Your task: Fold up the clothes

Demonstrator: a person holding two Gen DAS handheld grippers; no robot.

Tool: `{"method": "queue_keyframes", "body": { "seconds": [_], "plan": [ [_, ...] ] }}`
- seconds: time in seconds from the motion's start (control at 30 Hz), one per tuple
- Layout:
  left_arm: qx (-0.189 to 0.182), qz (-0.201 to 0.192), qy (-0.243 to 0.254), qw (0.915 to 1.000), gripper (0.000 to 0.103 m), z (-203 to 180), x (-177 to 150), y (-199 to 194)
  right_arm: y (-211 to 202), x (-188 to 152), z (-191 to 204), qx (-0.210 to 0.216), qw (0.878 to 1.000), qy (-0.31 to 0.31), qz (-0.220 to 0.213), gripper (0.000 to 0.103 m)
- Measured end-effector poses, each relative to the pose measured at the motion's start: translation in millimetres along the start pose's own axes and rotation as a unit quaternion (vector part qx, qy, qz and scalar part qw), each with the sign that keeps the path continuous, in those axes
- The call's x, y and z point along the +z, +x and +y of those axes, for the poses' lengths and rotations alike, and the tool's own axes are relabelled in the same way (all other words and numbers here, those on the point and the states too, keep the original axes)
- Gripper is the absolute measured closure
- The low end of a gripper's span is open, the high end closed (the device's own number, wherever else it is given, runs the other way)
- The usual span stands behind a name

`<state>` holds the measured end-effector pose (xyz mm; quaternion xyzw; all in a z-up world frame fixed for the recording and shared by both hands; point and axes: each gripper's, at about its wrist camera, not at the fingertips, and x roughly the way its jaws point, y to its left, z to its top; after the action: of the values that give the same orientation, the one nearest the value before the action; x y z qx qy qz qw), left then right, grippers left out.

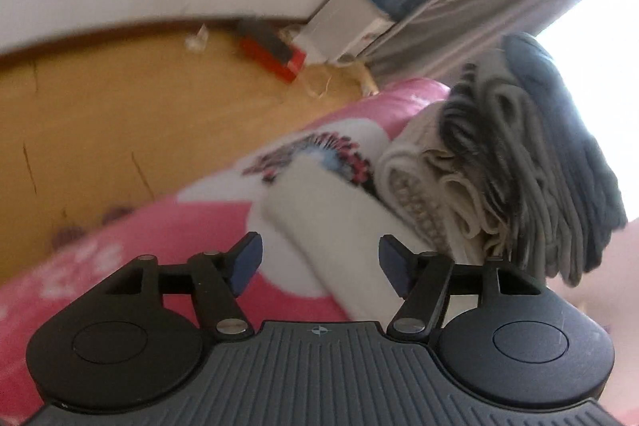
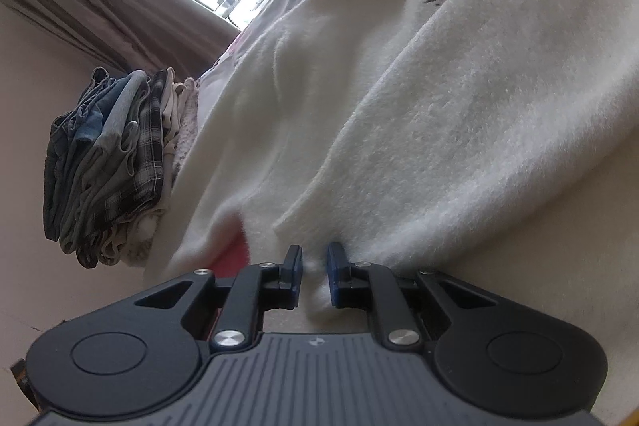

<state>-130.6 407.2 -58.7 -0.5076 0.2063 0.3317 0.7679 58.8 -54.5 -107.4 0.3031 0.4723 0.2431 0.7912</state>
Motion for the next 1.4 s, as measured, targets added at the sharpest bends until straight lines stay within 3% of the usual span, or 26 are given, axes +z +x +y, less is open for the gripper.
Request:
{"method": "queue_keyframes", "body": {
  "seconds": [0.13,0.27,0.43,0.53,0.6,0.8,0.93,1.03,1.2,1.27,1.4],
  "plan": [
    [-0.015,0.009,-0.049,0.9986,0.038,10,2,15,0,0,1,-0.003,1.000,0.000,0.001,0.090],
    [-0.009,0.006,-0.057,0.9983,0.039,13,4,29,0,-1,2,-0.005,1.000,0.002,-0.001,0.090],
    [-0.009,0.005,-0.055,0.9984,0.057,12,7,44,-1,-1,2,-0.007,1.000,0.003,-0.002,0.090],
    [0.005,-0.003,-0.033,0.9994,0.070,9,8,45,-1,0,2,-0.007,1.000,0.002,-0.001,0.090],
    [0.018,-0.008,-0.014,0.9997,0.090,6,7,44,0,0,2,-0.007,1.000,0.002,-0.002,0.090],
    [0.035,-0.046,0.095,0.9938,0.094,-24,-6,17,-1,-1,2,-0.007,1.000,0.002,-0.002,0.090],
    [0.002,-0.077,0.184,0.9800,0.094,-56,-29,-26,0,2,4,-0.009,1.000,-0.005,0.005,0.090],
    [-0.045,-0.087,0.243,0.9650,0.095,-83,-53,-60,-4,7,11,-0.018,0.999,-0.027,0.015,0.088],
    [-0.144,-0.085,0.331,0.9289,0.095,-133,-105,-98,-30,13,23,-0.040,0.996,-0.075,0.000,0.082],
    [-0.187,-0.075,0.345,0.9168,0.095,-152,-123,-101,-45,18,22,-0.037,0.996,-0.076,-0.007,0.082],
    [-0.249,-0.058,0.390,0.8846,0.095,-189,-168,-94,-83,31,11,-0.034,0.997,-0.062,-0.036,0.082]
  ]
}}
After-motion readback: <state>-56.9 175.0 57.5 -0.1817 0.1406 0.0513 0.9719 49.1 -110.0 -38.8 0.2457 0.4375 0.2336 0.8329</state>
